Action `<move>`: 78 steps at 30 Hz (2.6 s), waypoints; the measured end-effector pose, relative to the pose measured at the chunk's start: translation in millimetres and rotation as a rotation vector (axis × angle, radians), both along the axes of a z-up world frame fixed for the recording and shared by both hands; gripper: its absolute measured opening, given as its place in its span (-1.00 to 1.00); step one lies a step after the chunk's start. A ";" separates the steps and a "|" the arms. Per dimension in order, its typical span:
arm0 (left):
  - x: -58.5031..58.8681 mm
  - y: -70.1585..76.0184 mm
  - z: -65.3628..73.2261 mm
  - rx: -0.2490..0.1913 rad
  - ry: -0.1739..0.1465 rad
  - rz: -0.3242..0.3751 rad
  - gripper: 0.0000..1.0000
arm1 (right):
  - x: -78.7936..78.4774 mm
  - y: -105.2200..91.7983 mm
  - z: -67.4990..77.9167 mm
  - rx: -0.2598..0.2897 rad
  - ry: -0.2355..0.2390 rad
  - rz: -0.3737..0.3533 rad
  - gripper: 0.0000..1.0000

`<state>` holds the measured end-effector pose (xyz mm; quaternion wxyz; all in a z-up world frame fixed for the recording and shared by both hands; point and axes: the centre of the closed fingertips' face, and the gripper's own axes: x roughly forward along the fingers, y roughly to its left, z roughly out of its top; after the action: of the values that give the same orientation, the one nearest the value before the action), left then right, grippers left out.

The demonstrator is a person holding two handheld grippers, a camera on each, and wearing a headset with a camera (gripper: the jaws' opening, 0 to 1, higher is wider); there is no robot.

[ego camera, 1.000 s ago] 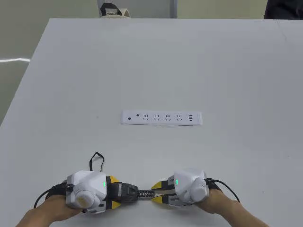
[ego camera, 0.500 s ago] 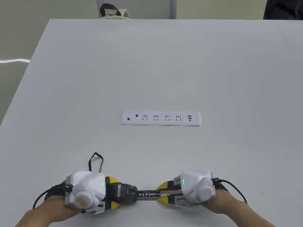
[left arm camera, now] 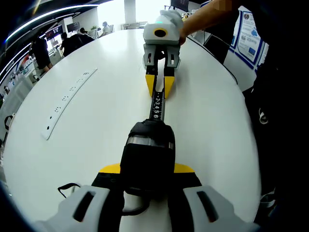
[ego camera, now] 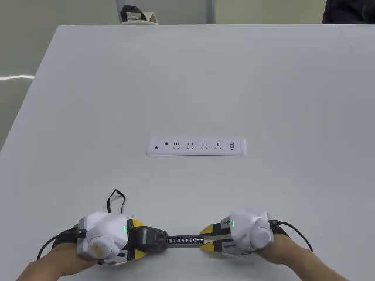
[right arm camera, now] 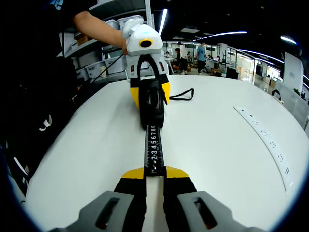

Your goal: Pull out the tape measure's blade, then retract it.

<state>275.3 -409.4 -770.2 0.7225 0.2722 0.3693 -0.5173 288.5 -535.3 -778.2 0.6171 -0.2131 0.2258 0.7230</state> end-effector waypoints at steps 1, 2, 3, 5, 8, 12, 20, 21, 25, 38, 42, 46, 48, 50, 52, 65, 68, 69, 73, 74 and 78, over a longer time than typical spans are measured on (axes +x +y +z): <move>-0.1 -0.1 0.2 0.001 -0.001 -0.001 -0.39 | -0.1 -1.1 0.1 -0.001 0.001 0.000 -0.80; -0.2 -0.3 0.4 0.001 -0.002 -0.001 -0.39 | 0.4 -3.2 -0.3 -0.002 -0.001 -0.001 -0.80; -0.3 -0.6 1.0 0.002 -0.002 -0.001 -0.39 | 0.7 -4.7 -0.4 -0.003 0.001 -0.004 -0.80; -0.3 -1.0 1.4 0.002 -0.001 -0.002 -0.39 | 1.3 -8.2 -0.5 -0.006 0.007 -0.011 -0.80; -0.3 -0.3 0.6 0.002 0.000 0.000 -0.39 | 1.4 -11.9 0.0 -0.008 0.008 -0.014 -0.80; -0.4 -0.6 0.7 0.003 0.000 0.000 -0.39 | 2.4 -16.0 -0.4 -0.011 0.009 -0.017 -0.80; -0.1 -1.9 1.9 0.003 0.001 -0.002 -0.39 | 4.3 -25.3 -1.6 -0.019 0.002 -0.022 -0.80; -0.1 -1.8 1.8 0.003 0.001 -0.002 -0.39 | 4.6 -26.3 -1.6 -0.019 0.003 -0.023 -0.80; 0.1 -1.9 1.5 0.002 0.003 0.001 -0.39 | 5.7 -33.0 -2.4 -0.024 0.003 -0.031 -0.80; -0.2 -3.7 3.2 0.004 0.007 0.004 -0.39 | 8.9 -48.5 -3.3 -0.030 0.005 -0.045 -0.80; -0.1 -3.2 2.5 0.003 0.010 0.006 -0.39 | 9.9 -54.0 -3.7 -0.032 0.008 -0.051 -0.80; -0.1 -3.1 1.9 0.004 0.010 0.006 -0.39 | 11.0 -60.5 -4.2 -0.037 0.006 -0.056 -0.80; -0.1 -3.4 2.0 0.005 0.011 0.006 -0.39 | 11.5 -64.3 -4.9 -0.041 0.006 -0.059 -0.80; -0.2 -3.9 2.5 0.005 0.012 0.007 -0.39 | 11.8 -67.4 -4.7 -0.042 0.008 -0.063 -0.80; -0.1 -4.1 2.7 0.004 0.014 0.009 -0.39 | 12.3 -69.7 -4.6 -0.043 0.005 -0.065 -0.80; -0.1 -3.1 1.6 0.004 0.018 0.007 -0.38 | 12.9 -79.9 -3.5 -0.049 0.003 -0.076 -0.80; -0.1 -3.1 1.5 0.005 0.019 0.007 -0.38 | 13.8 -84.7 -3.7 -0.053 0.004 -0.082 -0.80; -0.1 -2.8 1.0 0.005 0.019 0.007 -0.38 | 13.8 -86.6 -3.6 -0.054 0.004 -0.082 -0.80; -0.4 -3.2 1.4 0.005 0.019 0.006 -0.38 | 14.7 -91.4 -4.2 -0.059 0.004 -0.089 -0.80; -0.4 -3.5 1.7 0.005 0.019 0.006 -0.38 | 15.0 -92.6 -5.1 -0.064 0.004 -0.094 -0.80; -0.2 -3.1 1.0 0.004 0.020 0.005 -0.38 | 15.4 -96.0 -6.0 -0.067 0.000 -0.094 -0.80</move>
<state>275.0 -412.5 -769.1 0.7196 0.2675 0.3782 -0.5173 303.9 -631.3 -784.2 0.6431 -0.2226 0.2596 0.6852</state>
